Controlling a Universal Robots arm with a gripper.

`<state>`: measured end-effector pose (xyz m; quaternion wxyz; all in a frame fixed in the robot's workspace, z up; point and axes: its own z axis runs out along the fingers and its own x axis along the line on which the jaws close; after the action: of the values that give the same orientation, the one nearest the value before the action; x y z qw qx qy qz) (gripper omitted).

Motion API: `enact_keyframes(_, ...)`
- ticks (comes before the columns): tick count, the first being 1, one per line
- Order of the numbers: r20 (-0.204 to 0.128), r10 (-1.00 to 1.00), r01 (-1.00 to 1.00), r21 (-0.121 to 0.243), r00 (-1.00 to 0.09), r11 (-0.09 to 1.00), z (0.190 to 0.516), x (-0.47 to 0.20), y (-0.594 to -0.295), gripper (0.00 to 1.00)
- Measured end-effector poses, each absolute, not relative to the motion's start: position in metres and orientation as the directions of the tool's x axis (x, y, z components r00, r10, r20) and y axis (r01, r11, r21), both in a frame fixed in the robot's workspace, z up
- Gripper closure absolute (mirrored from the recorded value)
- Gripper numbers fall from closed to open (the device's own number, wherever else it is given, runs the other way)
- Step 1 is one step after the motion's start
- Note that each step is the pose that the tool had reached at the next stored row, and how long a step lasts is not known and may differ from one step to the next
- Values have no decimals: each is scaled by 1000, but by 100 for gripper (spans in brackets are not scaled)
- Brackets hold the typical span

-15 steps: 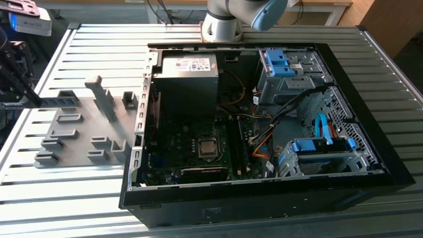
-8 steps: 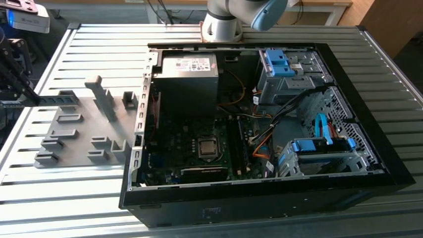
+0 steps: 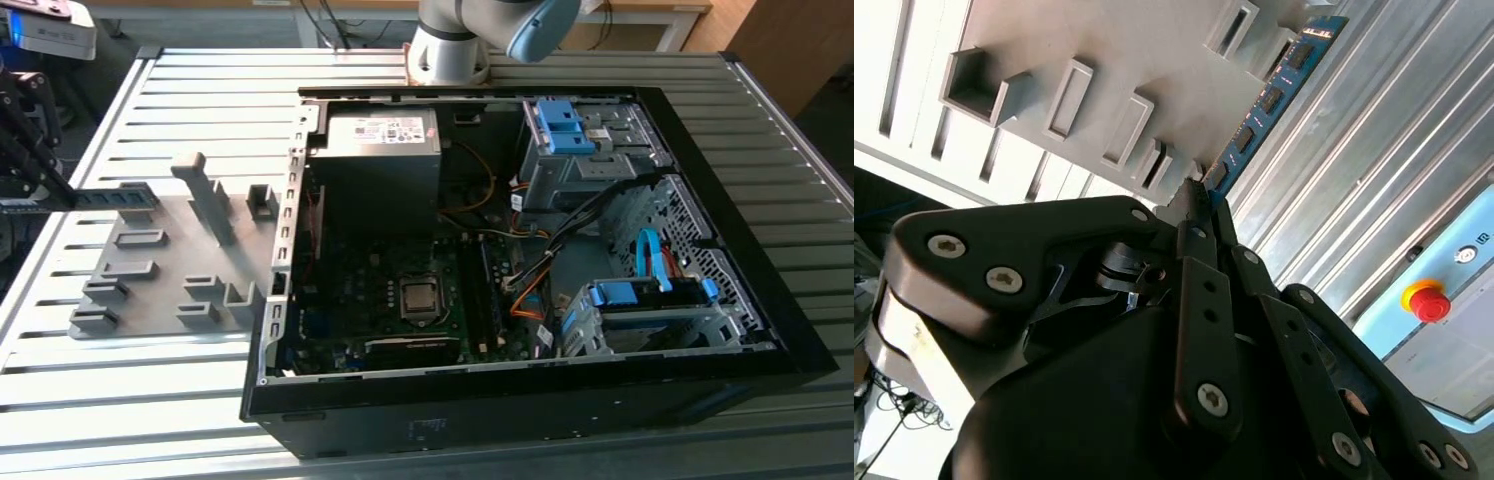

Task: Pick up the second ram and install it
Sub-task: 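Pick up the second ram and move it above second insertion slot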

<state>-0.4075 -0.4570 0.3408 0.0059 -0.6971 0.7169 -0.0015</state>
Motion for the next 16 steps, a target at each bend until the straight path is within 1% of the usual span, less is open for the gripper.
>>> enact_keyframes(16, -6, -1000, -1000, -10, -28, 28, 355, -407, -457, 86)
